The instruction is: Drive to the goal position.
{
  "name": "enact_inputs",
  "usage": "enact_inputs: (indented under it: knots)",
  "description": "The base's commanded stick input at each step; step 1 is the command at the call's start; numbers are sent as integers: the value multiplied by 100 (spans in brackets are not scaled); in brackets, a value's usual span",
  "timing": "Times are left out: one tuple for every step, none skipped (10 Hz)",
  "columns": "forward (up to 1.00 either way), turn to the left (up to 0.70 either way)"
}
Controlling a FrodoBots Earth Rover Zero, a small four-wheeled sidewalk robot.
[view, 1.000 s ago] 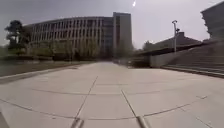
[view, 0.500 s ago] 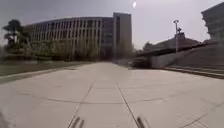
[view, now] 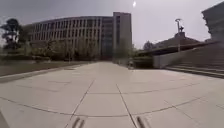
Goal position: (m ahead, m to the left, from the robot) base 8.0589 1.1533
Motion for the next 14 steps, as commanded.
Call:
enact_inputs:
  knots:
    - [70, 1]
    - [70, 1]
    - [70, 1]
    - [70, 1]
    - [70, 1]
    - [70, 1]
    - [70, 1]
    - [70, 1]
    - [70, 1]
    - [70, 1]
    - [70, 1]
    - [70, 1]
    - [70, 1]
    - [70, 1]
